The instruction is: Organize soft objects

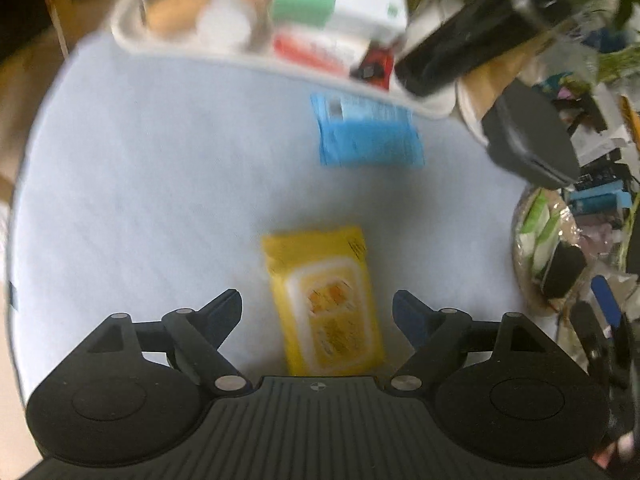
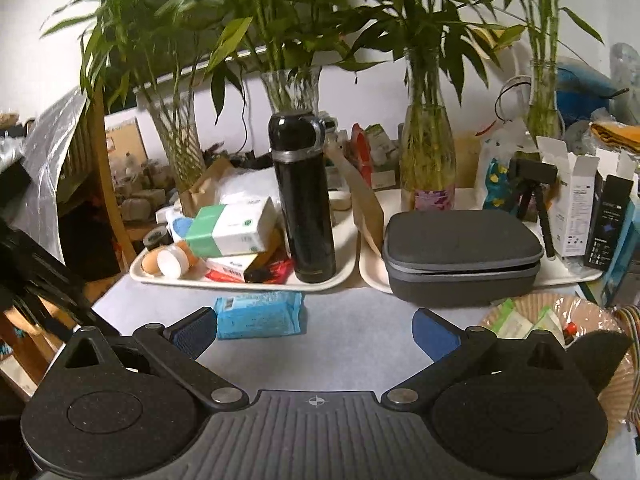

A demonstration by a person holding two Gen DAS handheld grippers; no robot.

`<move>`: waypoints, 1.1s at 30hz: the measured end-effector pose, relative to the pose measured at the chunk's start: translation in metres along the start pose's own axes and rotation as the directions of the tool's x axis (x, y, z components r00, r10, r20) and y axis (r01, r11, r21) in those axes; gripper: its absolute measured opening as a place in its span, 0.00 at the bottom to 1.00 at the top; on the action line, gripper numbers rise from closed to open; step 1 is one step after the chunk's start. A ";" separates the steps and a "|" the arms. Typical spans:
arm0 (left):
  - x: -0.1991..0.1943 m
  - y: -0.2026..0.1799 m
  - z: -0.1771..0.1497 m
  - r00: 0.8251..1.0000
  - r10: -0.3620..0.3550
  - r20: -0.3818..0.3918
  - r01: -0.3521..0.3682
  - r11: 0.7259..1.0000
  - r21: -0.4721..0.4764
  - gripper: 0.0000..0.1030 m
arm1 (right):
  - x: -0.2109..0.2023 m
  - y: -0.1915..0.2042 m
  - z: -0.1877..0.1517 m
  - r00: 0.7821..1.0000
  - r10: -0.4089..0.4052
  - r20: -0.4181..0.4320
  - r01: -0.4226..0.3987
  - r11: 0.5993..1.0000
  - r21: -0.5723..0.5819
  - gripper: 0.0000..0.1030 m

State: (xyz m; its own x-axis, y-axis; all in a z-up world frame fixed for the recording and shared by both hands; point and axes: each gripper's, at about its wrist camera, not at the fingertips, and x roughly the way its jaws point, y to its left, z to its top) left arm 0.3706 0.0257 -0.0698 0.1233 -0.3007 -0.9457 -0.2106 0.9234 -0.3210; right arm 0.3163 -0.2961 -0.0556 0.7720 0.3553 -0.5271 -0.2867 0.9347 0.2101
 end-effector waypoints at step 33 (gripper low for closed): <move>0.103 -0.031 0.014 0.951 0.236 -0.200 -0.222 0.971 0.087 0.63 | 0.001 -0.019 0.011 1.000 -0.008 0.027 0.006 0.996 0.091 1.00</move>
State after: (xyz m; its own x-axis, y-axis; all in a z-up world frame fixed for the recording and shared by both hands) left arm 0.4035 -0.0306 -0.1560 -0.1268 -0.1160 -0.9851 -0.1472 0.9843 -0.0969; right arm 0.3287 -0.3139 -0.0505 0.7891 0.3472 -0.5067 -0.2292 0.9318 0.2815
